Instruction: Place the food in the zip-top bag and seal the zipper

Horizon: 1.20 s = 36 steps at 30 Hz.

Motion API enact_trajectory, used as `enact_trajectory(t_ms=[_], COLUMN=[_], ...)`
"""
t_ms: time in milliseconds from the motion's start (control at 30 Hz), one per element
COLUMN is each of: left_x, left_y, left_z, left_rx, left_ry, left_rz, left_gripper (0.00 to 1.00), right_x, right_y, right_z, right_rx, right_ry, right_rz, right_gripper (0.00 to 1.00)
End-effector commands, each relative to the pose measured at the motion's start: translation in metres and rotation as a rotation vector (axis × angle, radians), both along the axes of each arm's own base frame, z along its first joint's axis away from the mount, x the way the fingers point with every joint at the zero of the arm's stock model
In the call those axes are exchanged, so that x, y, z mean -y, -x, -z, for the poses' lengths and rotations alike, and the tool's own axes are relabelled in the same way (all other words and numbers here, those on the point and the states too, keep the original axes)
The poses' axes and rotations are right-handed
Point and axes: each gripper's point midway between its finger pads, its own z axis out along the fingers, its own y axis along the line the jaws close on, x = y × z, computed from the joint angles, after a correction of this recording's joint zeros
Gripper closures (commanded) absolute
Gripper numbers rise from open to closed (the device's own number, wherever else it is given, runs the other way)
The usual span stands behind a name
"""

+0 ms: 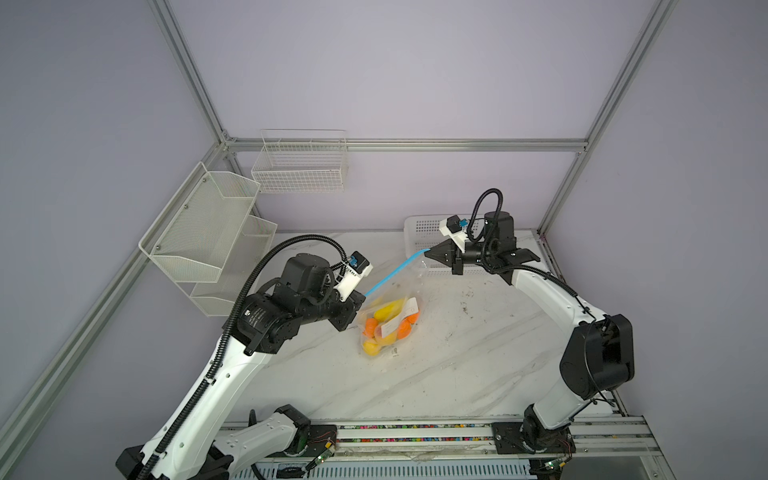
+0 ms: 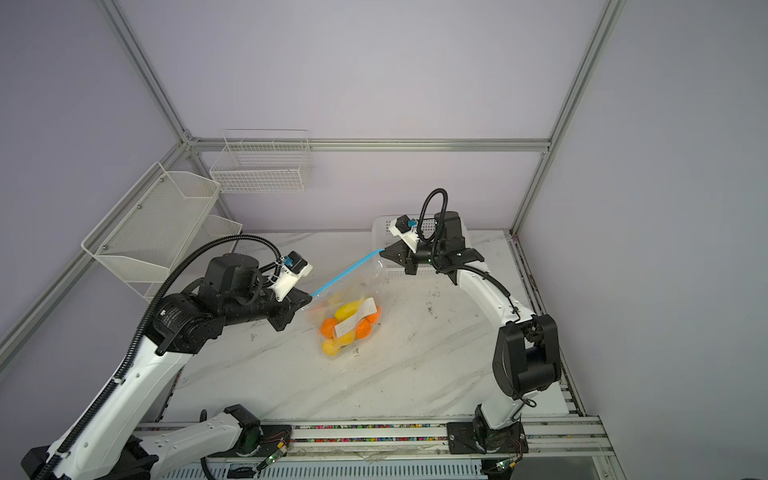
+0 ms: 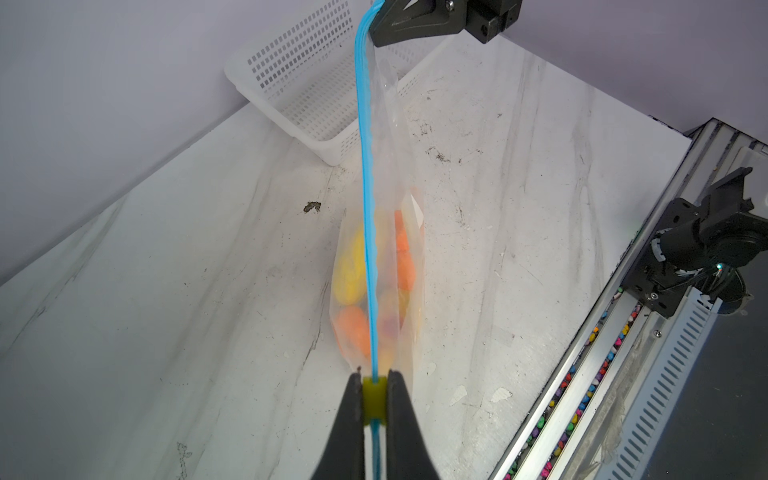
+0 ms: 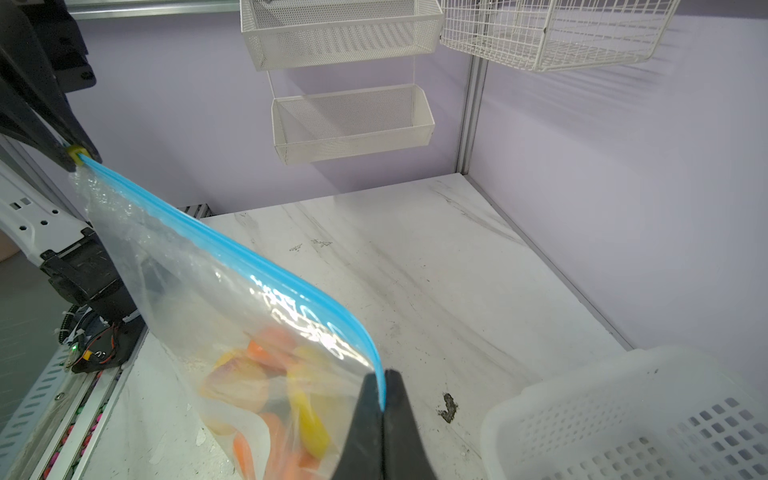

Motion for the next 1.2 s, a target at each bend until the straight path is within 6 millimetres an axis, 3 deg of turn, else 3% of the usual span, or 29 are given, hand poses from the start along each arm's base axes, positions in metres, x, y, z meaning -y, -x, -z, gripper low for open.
enact_trajectory(t_ms=[0,133,200,267,333,433,533,733,900,1167], left_x=[-0.006,-0.002,0.006,0.016,0.021,0.026,0.026,0.027,0.047,0.051], left_y=[0.007,0.006,0.006,0.005,0.001,-0.009,-0.024,-0.058,-0.071,-0.085], left_z=[0.009,0.002,-0.013,-0.036,-0.06,-0.081,-0.086,-0.065,-0.05,-0.042], left_rx=[-0.029,-0.025,-0.012,0.009,0.029,0.022,-0.003,-0.061,-0.152,-0.16], left_ry=[-0.008,0.016,0.069,0.141,0.205,0.261,0.251,0.151,0.166,0.14], left_rz=[-0.017,-0.005,0.017,0.041,0.024,-0.011,-0.071,-0.17,-0.147,-0.163], left_gripper=[0.93,0.8,0.69,0.49,0.36,0.24,0.24,0.26,0.28,0.32], right_x=[0.008,0.008,0.008,0.008,0.008,0.006,0.005,0.002,0.002,-0.001], right_y=[-0.011,-0.009,-0.009,-0.009,-0.01,-0.011,-0.01,-0.011,-0.01,-0.009], right_z=[-0.008,-0.01,-0.01,-0.009,-0.008,-0.008,-0.01,-0.012,-0.015,-0.013], right_rx=[0.052,0.052,0.054,0.052,0.047,0.045,0.047,0.05,0.055,0.049], right_ry=[0.009,0.003,0.003,0.002,0.003,0.003,0.001,-0.005,-0.007,-0.009], right_rz=[0.027,0.021,0.023,0.025,0.026,0.025,0.025,0.029,0.032,0.021], right_gripper=[1.0,1.0,1.0,1.0,1.0,1.0,1.0,1.0,1.0,1.0])
